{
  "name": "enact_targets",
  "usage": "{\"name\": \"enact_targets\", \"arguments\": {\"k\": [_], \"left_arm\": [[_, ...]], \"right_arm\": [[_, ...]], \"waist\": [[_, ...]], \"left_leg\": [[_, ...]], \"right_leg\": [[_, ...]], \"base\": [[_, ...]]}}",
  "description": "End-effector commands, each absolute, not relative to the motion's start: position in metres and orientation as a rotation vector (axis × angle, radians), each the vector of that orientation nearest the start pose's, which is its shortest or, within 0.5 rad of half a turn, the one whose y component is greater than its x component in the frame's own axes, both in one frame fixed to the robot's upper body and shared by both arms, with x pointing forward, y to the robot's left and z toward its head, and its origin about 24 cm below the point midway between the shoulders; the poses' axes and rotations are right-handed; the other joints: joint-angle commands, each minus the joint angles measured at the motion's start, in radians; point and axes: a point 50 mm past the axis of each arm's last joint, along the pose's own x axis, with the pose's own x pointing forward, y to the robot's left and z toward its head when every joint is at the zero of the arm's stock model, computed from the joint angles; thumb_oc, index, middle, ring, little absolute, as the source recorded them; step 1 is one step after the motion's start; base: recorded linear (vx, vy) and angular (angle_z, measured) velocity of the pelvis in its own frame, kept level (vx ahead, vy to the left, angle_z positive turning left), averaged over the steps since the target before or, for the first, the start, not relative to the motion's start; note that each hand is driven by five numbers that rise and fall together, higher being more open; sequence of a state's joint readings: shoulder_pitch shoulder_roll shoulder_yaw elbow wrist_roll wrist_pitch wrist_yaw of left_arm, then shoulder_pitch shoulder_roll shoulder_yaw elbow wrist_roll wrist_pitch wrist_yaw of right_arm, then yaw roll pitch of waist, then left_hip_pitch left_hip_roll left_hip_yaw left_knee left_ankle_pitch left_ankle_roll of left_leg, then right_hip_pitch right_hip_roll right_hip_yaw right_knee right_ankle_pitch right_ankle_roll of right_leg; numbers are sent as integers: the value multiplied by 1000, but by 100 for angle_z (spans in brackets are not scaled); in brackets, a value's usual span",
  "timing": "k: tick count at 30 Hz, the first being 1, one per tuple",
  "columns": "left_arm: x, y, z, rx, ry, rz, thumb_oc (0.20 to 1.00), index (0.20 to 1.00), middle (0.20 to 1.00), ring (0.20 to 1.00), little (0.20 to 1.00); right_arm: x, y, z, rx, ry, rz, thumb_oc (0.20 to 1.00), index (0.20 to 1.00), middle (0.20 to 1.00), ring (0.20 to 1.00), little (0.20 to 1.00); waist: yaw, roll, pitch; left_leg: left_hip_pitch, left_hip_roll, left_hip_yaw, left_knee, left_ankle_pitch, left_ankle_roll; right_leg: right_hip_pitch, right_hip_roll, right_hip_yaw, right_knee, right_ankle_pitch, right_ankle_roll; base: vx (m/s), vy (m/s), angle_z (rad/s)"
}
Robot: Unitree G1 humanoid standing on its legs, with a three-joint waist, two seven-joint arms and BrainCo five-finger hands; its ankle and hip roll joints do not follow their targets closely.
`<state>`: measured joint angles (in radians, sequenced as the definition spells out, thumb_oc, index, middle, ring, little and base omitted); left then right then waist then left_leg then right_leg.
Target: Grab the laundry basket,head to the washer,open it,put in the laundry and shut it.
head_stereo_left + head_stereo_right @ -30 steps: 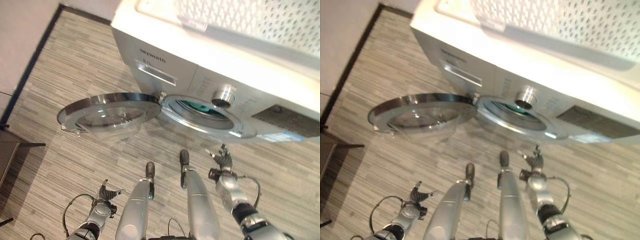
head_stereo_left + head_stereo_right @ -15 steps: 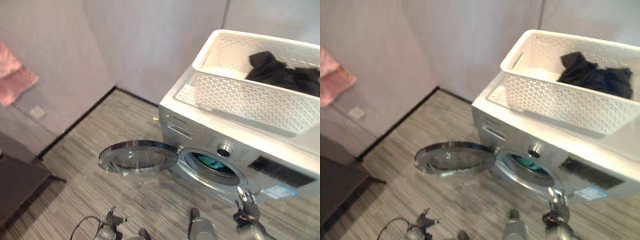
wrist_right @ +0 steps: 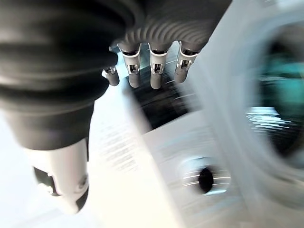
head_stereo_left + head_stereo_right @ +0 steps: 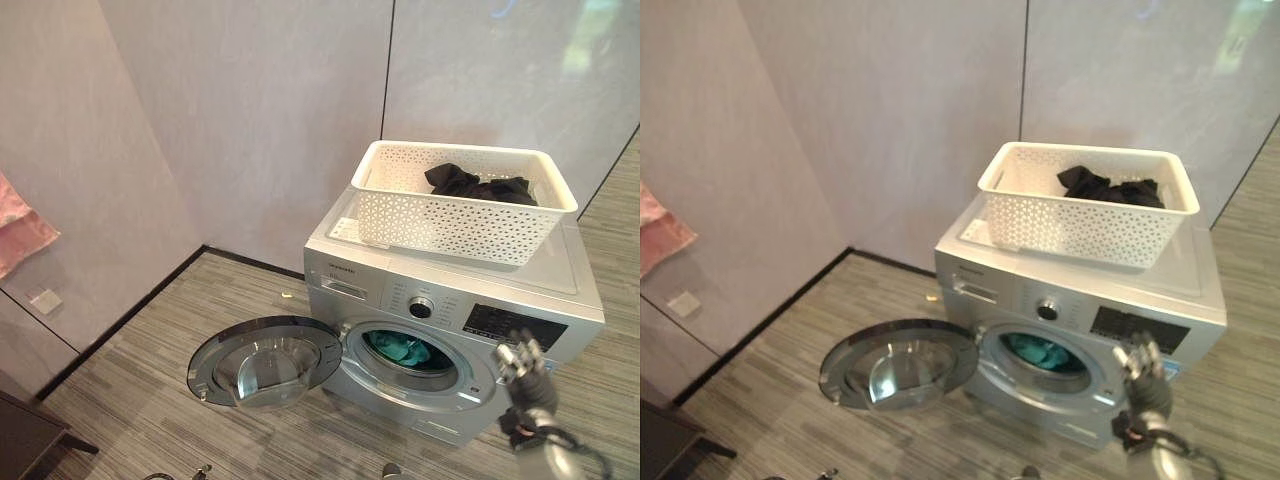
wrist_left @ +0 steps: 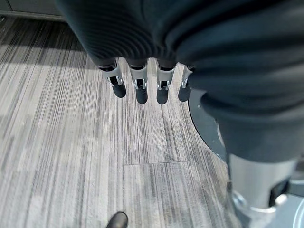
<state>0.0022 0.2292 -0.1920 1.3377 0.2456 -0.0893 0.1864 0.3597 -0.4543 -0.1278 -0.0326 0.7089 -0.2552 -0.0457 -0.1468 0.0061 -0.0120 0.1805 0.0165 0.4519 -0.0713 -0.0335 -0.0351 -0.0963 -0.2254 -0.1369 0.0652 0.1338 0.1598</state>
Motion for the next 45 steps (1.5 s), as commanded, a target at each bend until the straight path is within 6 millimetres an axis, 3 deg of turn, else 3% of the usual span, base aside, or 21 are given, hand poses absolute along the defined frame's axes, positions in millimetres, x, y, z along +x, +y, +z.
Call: {"name": "enact_targets", "arguments": {"k": [1, 8, 10, 14, 17, 20, 22, 23, 25, 31, 32, 36, 39, 45], "left_arm": [[99, 245, -155, 634, 1120, -14, 1000, 1000, 1000, 1000, 1000], [105, 255, -152, 696, 1121, -58, 1000, 1000, 1000, 1000, 1000], [105, 256, -151, 713, 1115, -65, 1000, 1000, 1000, 1000, 1000], [108, 262, -148, 730, 1106, -70, 1000, 1000, 1000, 1000, 1000], [108, 267, -147, 729, 1111, -55, 1000, 1000, 1000, 1000, 1000], [110, 270, -145, 724, 1116, -58, 1000, 1000, 1000, 1000, 1000], [107, 269, -147, 715, 1129, -64, 1000, 1000, 1000, 1000, 1000], [100, 271, -148, 706, 1148, -55, 1000, 1000, 1000, 1000, 1000], [99, 271, -148, 717, 1158, -66, 1000, 1000, 1000, 1000, 1000], [99, 271, -147, 699, 1131, -75, 1000, 1000, 1000, 1000, 1000], [98, 270, -148, 693, 1132, -73, 1000, 1000, 1000, 1000, 1000], [99, 274, -146, 690, 1129, -66, 1000, 1000, 1000, 1000, 1000], [100, 275, -145, 692, 1120, -71, 1000, 1000, 1000, 1000, 1000], [102, 276, -145, 698, 1124, -93, 1000, 1000, 1000, 1000, 1000]], "right_arm": [[202, -288, 102, -27, -347, -302, 1000, 1000, 1000, 1000, 1000], [213, -309, 186, -516, -603, -441, 1000, 1000, 1000, 1000, 1000], [217, -311, 192, -539, -624, -468, 1000, 1000, 1000, 1000, 1000], [229, -322, 219, -744, -633, -508, 1000, 1000, 1000, 1000, 1000], [239, -325, 233, -864, -628, -504, 1000, 1000, 1000, 1000, 1000], [253, -339, 263, -1061, -605, -555, 1000, 1000, 1000, 1000, 1000], [272, -333, 281, -1149, -600, -524, 1000, 1000, 1000, 1000, 1000], [275, -332, 282, -1179, -593, -522, 1000, 1000, 1000, 1000, 1000], [274, -338, 286, -1271, -532, -519, 1000, 1000, 1000, 1000, 1000], [285, -349, 335, -1432, -487, -577, 1000, 1000, 1000, 1000, 1000], [287, -347, 337, -1434, -492, -572, 1000, 1000, 1000, 1000, 1000], [299, -341, 375, -1513, -480, -595, 1000, 1000, 1000, 1000, 1000], [313, -323, 401, -1670, -430, -522, 1000, 1000, 1000, 1000, 1000], [335, -305, 416, -1881, -228, -403, 1000, 1000, 1000, 1000, 1000]], "waist": [[-1, -16, 81], [20, -33, 94], [27, -33, 94], [52, -39, 98], [65, -41, 106], [78, -57, 121], [89, -68, 134], [106, -79, 135], [95, -87, 130], [123, -89, 118], [118, -86, 117], [136, -92, 121], [138, -91, 134], [153, -94, 163]], "left_leg": [[-52, -21, -78, 120, -55, 27], [-56, -65, -123, 132, -103, 69], [-54, -71, -127, 127, -104, 72], [-62, -84, -140, 123, -104, 83], [-63, -78, -134, 127, -112, 86], [-76, -71, -147, 143, -124, 70], [-68, -58, -134, 163, -138, 61], [-60, -57, -115, 172, -145, 55], [-48, -55, -118, 168, -149, 54], [-68, -23, -141, 160, -128, 17], [-69, -23, -141, 161, -128, 17], [-101, -1, -145, 128, -80, -16], [-139, 8, -155, 102, -45, -31], [-211, 21, -173, 75, 0, -51]], "right_leg": [[14, 33, -9, 75, -23, 28], [-14, -19, 1, 151, 4, 49], [-12, -24, -2, 149, 11, 50], [-25, -37, -7, 164, 20, 53], [-39, -32, -36, 194, -6, 47], [-84, 16, -35, 82, -8, 44], [-126, -6, -91, 50, 31, 55], [-102, -26, -166, 33, 38, 59], [-95, -5, -108, 16, 46, 51], [-65, 33, -129, -65, 64, 38], [-65, 33, -129, -66, 64, 38], [-76, 52, -138, -108, 73, 30], [-109, 54, -144, -114, 79, 24], [-165, 49, -155, -135, 102, 20]], "base": [[-19, 114, -13], [-9, 124, -13], [17, 89, 16], [2, 86, 13], [-1, 14, -2], [25, -64, -6], [68, -83, -7], [91, -79, -21], [158, -119, -52], [116, -132, 6], [7, -99, 15], [13, -84, 8], [-44, -73, 10], [-42, -42, 14]]}}
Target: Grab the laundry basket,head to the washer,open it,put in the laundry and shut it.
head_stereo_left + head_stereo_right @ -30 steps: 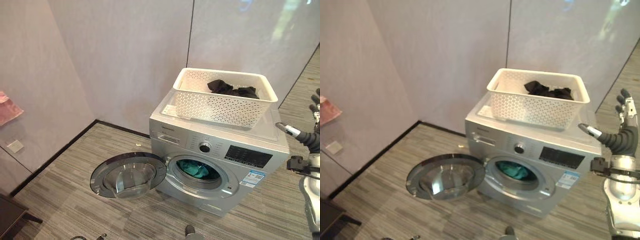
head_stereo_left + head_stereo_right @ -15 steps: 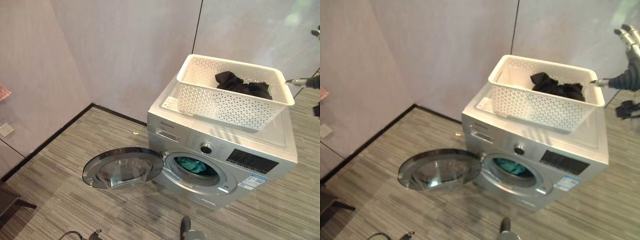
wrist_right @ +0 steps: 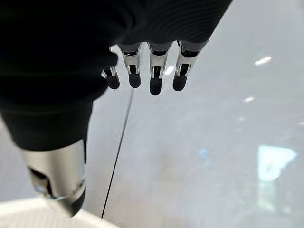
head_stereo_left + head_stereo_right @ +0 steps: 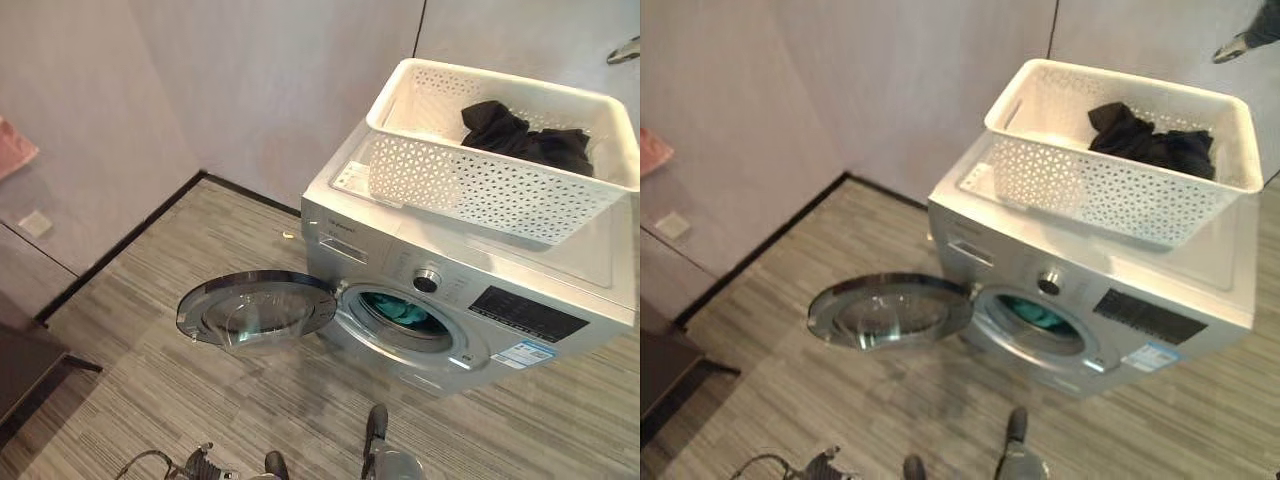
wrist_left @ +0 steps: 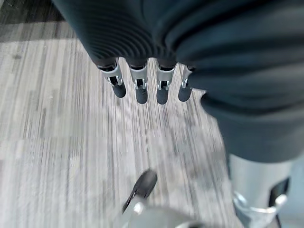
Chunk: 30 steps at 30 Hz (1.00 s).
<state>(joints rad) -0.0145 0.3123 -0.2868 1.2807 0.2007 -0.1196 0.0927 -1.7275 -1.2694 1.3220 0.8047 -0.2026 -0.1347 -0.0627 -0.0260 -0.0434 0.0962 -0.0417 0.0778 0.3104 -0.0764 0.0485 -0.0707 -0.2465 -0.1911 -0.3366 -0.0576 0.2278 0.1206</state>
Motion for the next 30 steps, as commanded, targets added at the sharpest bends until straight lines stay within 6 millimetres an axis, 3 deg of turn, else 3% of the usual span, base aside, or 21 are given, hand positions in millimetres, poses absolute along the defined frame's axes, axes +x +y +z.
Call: {"name": "enact_targets", "arguments": {"k": [1, 4, 7, 10, 15, 19, 23, 26, 29, 30], "left_arm": [[104, 279, -143, 703, 1122, -91, 1000, 1000, 1000, 1000, 1000], [106, 305, -132, 736, 1133, -60, 1000, 1000, 1000, 1000, 1000], [109, 313, -127, 732, 1131, -50, 1000, 1000, 1000, 1000, 1000], [111, 316, -126, 726, 1141, -43, 1000, 1000, 1000, 1000, 1000], [119, 320, -122, 729, 1130, -17, 1000, 1000, 1000, 1000, 1000], [126, 324, -118, 744, 1121, -2, 1000, 1000, 1000, 1000, 1000], [135, 317, -118, 735, 1099, -14, 1000, 1000, 1000, 1000, 1000], [137, 313, -120, 728, 1094, -19, 1000, 1000, 1000, 1000, 1000], [137, 305, -123, 709, 1088, -37, 1000, 1000, 1000, 1000, 1000], [136, 300, -126, 690, 1089, -40, 1000, 1000, 1000, 1000, 1000]], "right_arm": [[338, -301, 417, -1924, -185, -375, 1000, 1000, 1000, 1000, 1000], [346, -311, 401, -1975, 21, -308, 1000, 1000, 1000, 1000, 1000], [348, -327, 385, -2025, 209, -291, 1000, 1000, 1000, 1000, 1000], [352, -325, 376, -2078, 265, -250, 1000, 1000, 1000, 1000, 1000], [356, -314, 367, -2137, 258, -180, 1000, 1000, 1000, 1000, 1000], [356, -323, 355, -2204, 364, -158, 1000, 1000, 1000, 1000, 1000], [353, -342, 339, -2241, 492, -161, 1000, 1000, 1000, 1000, 1000], [353, -343, 337, -2220, 496, -148, 1000, 1000, 1000, 1000, 1000], [353, -333, 339, -2143, 439, -107, 1000, 1000, 1000, 1000, 1000], [354, -318, 344, -2066, 339, -55, 1000, 1000, 1000, 1000, 1000]], "waist": [[35, -50, 59], [45, -115, 63], [57, -142, 75], [63, -155, 86], [67, -161, 99], [73, -167, 105], [78, -148, 107], [75, -136, 104], [67, -118, 102], [58, -106, 99]], "left_leg": [[-5, -38, -35, 78, -74, -19], [-53, -37, -47, 82, -64, -25], [-85, -29, -62, 97, -58, -30], [-94, -23, -70, 106, -59, -30], [-111, -20, -76, 122, -58, -33], [-110, -18, -74, 122, -61, -36], [-110, -19, -67, 117, -59, -37], [-108, -19, -65, 111, -54, -38], [-101, -19, -59, 107, -52, -39], [-98, -19, -56, 108, -52, -40]], "right_leg": [[-26, 11, 43, -19, 14, 60], [-60, 3, 36, -27, 24, 62], [-76, 1, 31, -22, 24, 56], [-73, 4, 28, -19, 19, 50], [-80, 5, 28, -19, 17, 45], [-83, 8, 33, -18, 10, 41], [-91, 8, 43, -19, 7, 40], [-94, 9, 45, -20, 5, 39], [-94, 8, 51, -20, 4, 39], [-93, 8, 54, -20, 3, 39]], "base": [[-50, -38, 14], [-23, -31, 18], [11, -45, 10], [33, -32, 11], [5, -5, 1], [16, 0, 0], [0, 0, 0], [0, 0, 0], [23, 10, -4], [21, 13, -3]]}}
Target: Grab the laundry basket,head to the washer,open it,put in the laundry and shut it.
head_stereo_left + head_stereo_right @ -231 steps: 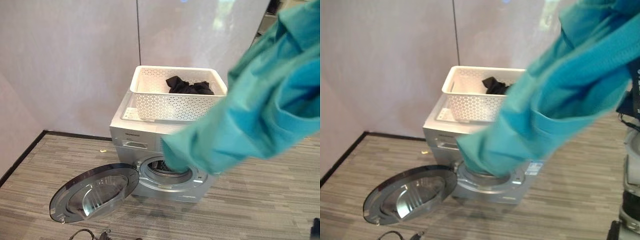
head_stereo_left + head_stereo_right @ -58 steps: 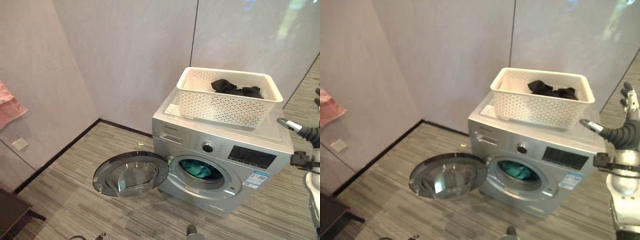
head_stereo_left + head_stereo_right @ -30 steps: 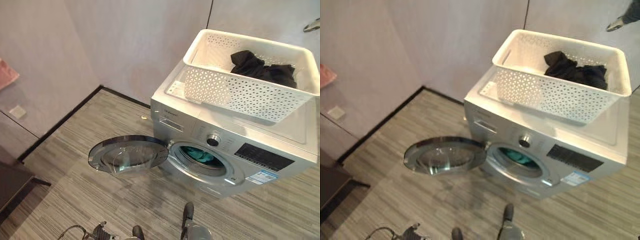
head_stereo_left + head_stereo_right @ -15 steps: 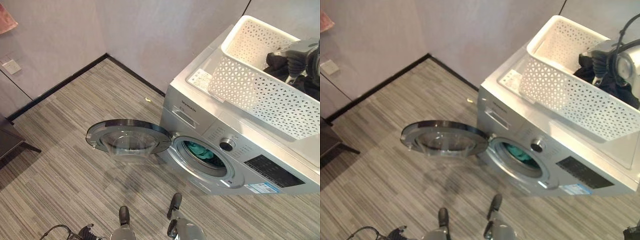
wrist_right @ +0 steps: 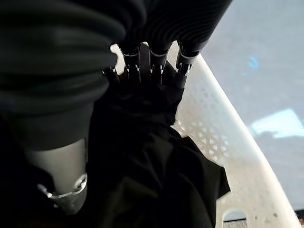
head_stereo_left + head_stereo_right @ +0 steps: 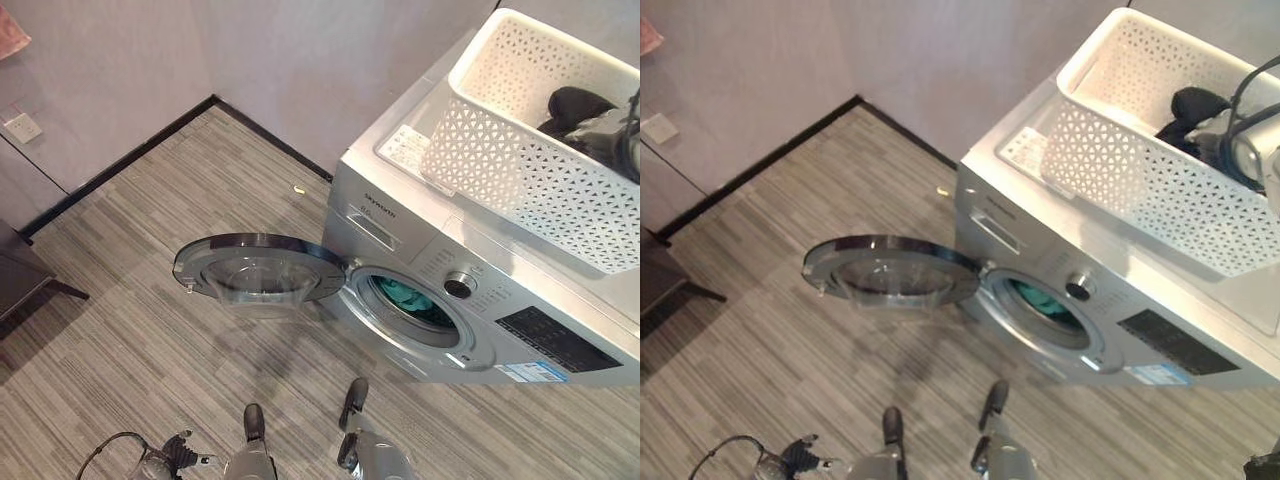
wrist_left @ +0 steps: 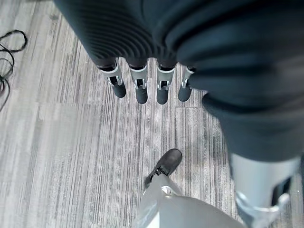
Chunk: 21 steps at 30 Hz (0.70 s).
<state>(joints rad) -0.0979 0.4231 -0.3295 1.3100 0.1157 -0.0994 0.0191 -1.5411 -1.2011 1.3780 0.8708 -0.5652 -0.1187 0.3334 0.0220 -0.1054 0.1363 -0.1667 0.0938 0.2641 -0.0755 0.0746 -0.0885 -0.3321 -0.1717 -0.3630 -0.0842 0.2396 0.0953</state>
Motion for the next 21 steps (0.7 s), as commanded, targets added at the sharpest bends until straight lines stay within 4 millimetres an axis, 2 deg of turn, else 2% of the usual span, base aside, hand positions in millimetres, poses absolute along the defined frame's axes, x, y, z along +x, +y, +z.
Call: {"name": "enact_targets", "arguments": {"k": [1, 2, 3, 4, 5, 6, 7, 9, 11, 15, 16, 17, 19, 21], "left_arm": [[136, 298, -126, 684, 1089, -45, 1000, 1000, 1000, 1000, 1000], [134, 294, -128, 669, 1089, -57, 1000, 1000, 1000, 1000, 1000], [130, 299, -128, 673, 1101, -59, 1000, 1000, 1000, 1000, 1000], [130, 299, -128, 673, 1101, -59, 1000, 1000, 1000, 1000, 1000], [126, 313, -123, 704, 1119, -59, 1000, 1000, 1000, 1000, 1000], [125, 315, -122, 710, 1121, -58, 1000, 1000, 1000, 1000, 1000], [126, 316, -121, 710, 1117, -48, 1000, 1000, 1000, 1000, 1000], [127, 316, -121, 702, 1113, -40, 1000, 1000, 1000, 1000, 1000], [129, 319, -119, 712, 1105, -41, 1000, 1000, 1000, 1000, 1000], [128, 319, -119, 719, 1103, -55, 1000, 1000, 1000, 1000, 1000], [126, 314, -122, 710, 1109, -65, 1000, 1000, 1000, 1000, 1000], [124, 313, -123, 707, 1114, -66, 1000, 1000, 1000, 1000, 1000], [122, 312, -124, 705, 1120, -67, 1000, 1000, 1000, 1000, 1000], [116, 301, -131, 683, 1137, -78, 1000, 1000, 1000, 1000, 1000]], "right_arm": [[354, -315, 342, -2028, 327, -26, 1000, 1000, 1000, 1000, 1000], [352, -305, 342, -1946, 264, 30, 1000, 1000, 1000, 1000, 1000], [350, -296, 337, -1903, 253, 113, 1000, 1000, 1000, 1000, 1000], [350, -296, 337, -1902, 254, 113, 1000, 1000, 1000, 1000, 1000], [351, -292, 323, -1970, 312, 193, 1000, 1000, 1000, 1000, 1000], [351, -287, 320, -1979, 310, 221, 1000, 1000, 1000, 1000, 1000], [348, -278, 313, -1948, 289, 298, 1000, 1000, 1000, 1000, 1000], [346, -273, 312, -1909, 265, 336, 1000, 1000, 1000, 1000, 1000], [340, -266, 305, -1852, 260, 428, 1000, 1000, 1000, 1000, 1000], [335, -259, 299, -1742, 243, 505, 1000, 1000, 1000, 1000, 1000], [334, -255, 305, -1637, 182, 508, 1000, 1000, 1000, 1000, 1000], [334, -256, 307, -1641, 164, 486, 1000, 1000, 1000, 1000, 1000], [336, -259, 310, -1665, 150, 449, 1000, 1000, 1000, 1000, 1000], [341, -268, 333, -1772, 85, 261, 1000, 1000, 1000, 1000, 1000]], "waist": [[8, -42, 60], [2, -38, 58], [-2, -58, 56], [-1, -58, 56], [8, -101, 54], [10, -108, 52], [11, -112, 48], [8, -110, 44], [11, -123, 40], [16, -128, 35], [10, -118, 30], [10, -118, 27], [9, -114, 27], [-1, -90, 25]], "left_leg": [[29, -35, -7, 109, -81, -22], [31, -35, -3, 113, -81, -23], [37, -34, 4, 120, -88, -24], [37, -34, 5, 120, -89, -24], [45, -30, 11, 127, -95, -28], [47, -30, 11, 128, -95, -28], [48, -27, 12, 130, -92, -30], [50, -26, 12, 129, -90, -31], [52, -24, 11, 128, -90, -33], [56, -22, 11, 127, -90, -34], [59, -22, 12, 126, -90, -34], [60, -23, 13, 126, -90, -34], [60, -23, 14, 125, -91, -34], [60, -24, 17, 125, -95, -31]], "right_leg": [[-5, -11, 81, 7, -9, 64], [-3, -10, 83, 7, -9, 64], [5, -8, 84, 7, -11, 64], [5, -8, 85, 7, -11, 64], [15, -6, 85, 5, -14, 66], [17, -6, 84, 5, -14, 66], [21, -4, 83, 3, -14, 66], [22, -3, 82, 2, -15, 66], [26, -1, 79, 0, -17, 67], [31, -2, 73, -1, -16, 69], [34, 1, 73, -3, -16, 70], [36, 1, 73, -3, -16, 71], [35, 1, 73, -3, -14, 71], [34, 2, 77, -3, -11, 72]], "base": [[0, 0, 0], [31, 26, -1], [26, 22, -8], [43, 15, -26], [28, 2, -31], [32, -5, -25], [7, -5, -8], [0, 0, 0], [0, 0, 0], [0, 0, 0], [0, 0, 0], [0, 0, 0], [0, 0, 0], [0, 0, 0]]}}
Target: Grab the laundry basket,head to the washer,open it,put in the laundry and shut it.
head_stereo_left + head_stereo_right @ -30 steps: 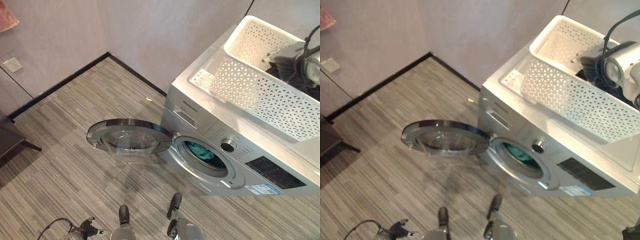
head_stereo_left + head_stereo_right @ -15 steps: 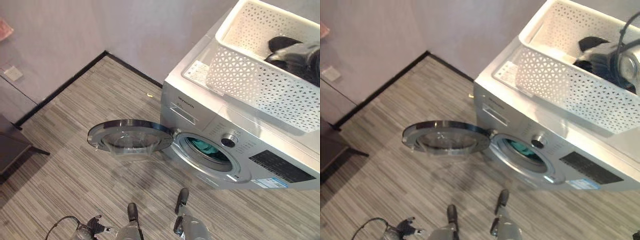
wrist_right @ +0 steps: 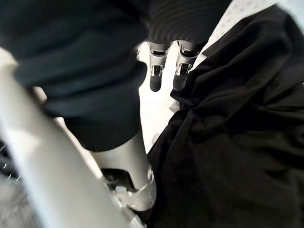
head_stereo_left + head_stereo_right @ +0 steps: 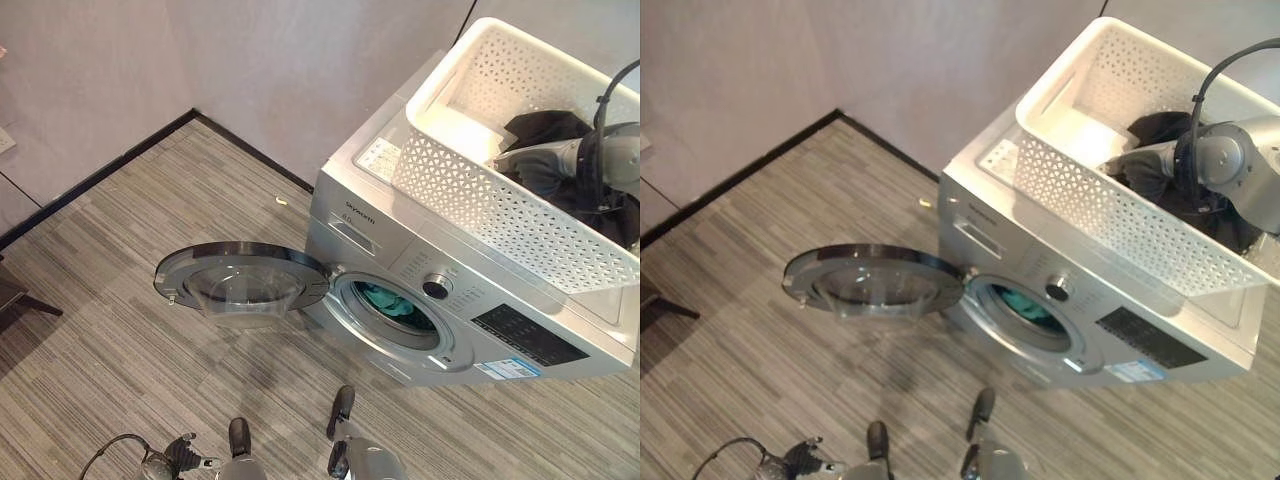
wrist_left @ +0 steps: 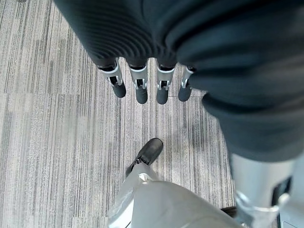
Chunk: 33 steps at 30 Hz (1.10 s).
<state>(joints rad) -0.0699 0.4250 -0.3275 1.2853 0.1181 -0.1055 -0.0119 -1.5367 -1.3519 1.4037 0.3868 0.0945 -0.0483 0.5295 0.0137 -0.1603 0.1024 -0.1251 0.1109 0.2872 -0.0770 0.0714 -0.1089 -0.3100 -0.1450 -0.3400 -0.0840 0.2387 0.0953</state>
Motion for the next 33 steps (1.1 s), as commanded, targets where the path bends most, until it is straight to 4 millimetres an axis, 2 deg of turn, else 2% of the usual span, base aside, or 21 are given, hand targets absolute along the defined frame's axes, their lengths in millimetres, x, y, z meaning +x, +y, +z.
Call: {"name": "enact_targets", "arguments": {"k": [1, 3, 4, 5, 6, 10, 11, 13, 17, 19, 22, 28, 33], "left_arm": [[115, 289, -137, 663, 1138, -97, 1000, 1000, 1000, 1000, 1000], [116, 278, -141, 648, 1134, -103, 1000, 1000, 1000, 1000, 1000], [116, 278, -141, 647, 1134, -103, 1000, 1000, 1000, 1000, 1000], [117, 273, -143, 645, 1129, -105, 1000, 1000, 1000, 1000, 1000], [118, 270, -144, 643, 1128, -113, 1000, 1000, 1000, 1000, 1000], [120, 262, -146, 654, 1129, -132, 1000, 1000, 1000, 1000, 1000], [121, 265, -145, 664, 1132, -125, 1000, 1000, 1000, 1000, 1000], [122, 264, -145, 666, 1132, -126, 1000, 1000, 1000, 1000, 1000], [122, 266, -144, 671, 1131, -127, 1000, 1000, 1000, 1000, 1000], [124, 265, -144, 670, 1125, -127, 1000, 1000, 1000, 1000, 1000], [126, 266, -143, 673, 1116, -126, 1000, 1000, 1000, 1000, 1000], [129, 256, -144, 661, 1094, -166, 1000, 1000, 1000, 1000, 1000], [130, 247, -146, 652, 1077, -192, 1000, 1000, 1000, 1000, 1000]], "right_arm": [[341, -274, 352, -1792, 22, 130, 1000, 1000, 1000, 1000, 1000], [343, -275, 367, -1849, -12, 31, 1000, 1000, 1000, 1000, 1000], [343, -275, 367, -1850, -13, 31, 1000, 1000, 1000, 1000, 1000], [345, -273, 384, -1930, -45, -76, 1000, 1000, 1000, 1000, 1000], [346, -275, 393, -1973, -50, -148, 1000, 1000, 1000, 1000, 1000], [351, -270, 404, -2115, -71, -260, 1000, 1000, 1000, 1000, 1000], [353, -282, 404, -2113, -26, -310, 1000, 1000, 1000, 1000, 1000], [357, -285, 398, -2136, 26, -312, 1000, 1000, 1000, 1000, 1000], [361, -307, 390, -2111, 165, -368, 1000, 1000, 1000, 1000, 1000], [358, -319, 390, -2092, 208, -411, 1000, 1000, 1000, 1000, 1000], [357, -325, 387, -2092, 246, -421, 1000, 1000, 1000, 1000, 1000], [347, -354, 376, -2013, 343, -467, 1000, 1000, 1000, 1000, 1000], [349, -353, 371, -1951, 292, -454, 1000, 1000, 1000, 1000, 1000]], "waist": [[1, -5, 58], [-5, 22, 60], [-5, 22, 60], [-5, 37, 63], [-4, 47, 67], [2, 67, 78], [4, 65, 81], [5, 69, 85], [10, 79, 92], [11, 88, 96], [13, 94, 99], [25, 130, 113], [32, 147, 116]], "left_leg": [[19, -43, -4, 125, -94, -8], [18, -44, 0, 123, -97, -5], [19, -43, 0, 123, -97, -5], [16, -44, -1, 122, -101, -1], [14, -45, -3, 122, -103, 1], [12, -44, -3, 120, -106, 5], [11, -44, -5, 120, -105, 4], [9, -43, -6, 120, -104, 4], [1, -40, -7, 123, -100, 1], [-5, -38, -9, 122, -94, -2], [-12, -35, -11, 122, -86, -6], [-41, -38, -26, 109, -54, -11], [-46, -35, -35, 103, -38, -14]], "right_leg": [[10, -24, 57, -3, -8, 72], [7, -22, 62, -3, -6, 71], [7, -22, 62, -3, -6, 71], [4, -21, 64, -3, -6, 69], [2, -20, 65, -3, -6, 68], [-4, -16, 72, -2, -6, 63], [-6, -16, 73, -2, -6, 63], [-10, -16, 73, -1, -5, 61], [-17, -14, 72, -2, -6, 58], [-23, -14, 69, -3, -8, 57], [-30, -14, 69, -3, -9, 56], [-53, -19, 65, -3, -13, 55], [-54, -20, 62, -3, -16, 51]], "base": [[0, 0, 0], [-8, 7, 2], [0, 0, 0], [0, 0, 0], [-37, -7, -4], [-12, -5, -2], [0, 0, 0], [-13, -24, -3], [-6, -25, 0], [-8, -33, 2], [-3, -25, 1], [7, -39, 3], [16, -20, 2]]}}
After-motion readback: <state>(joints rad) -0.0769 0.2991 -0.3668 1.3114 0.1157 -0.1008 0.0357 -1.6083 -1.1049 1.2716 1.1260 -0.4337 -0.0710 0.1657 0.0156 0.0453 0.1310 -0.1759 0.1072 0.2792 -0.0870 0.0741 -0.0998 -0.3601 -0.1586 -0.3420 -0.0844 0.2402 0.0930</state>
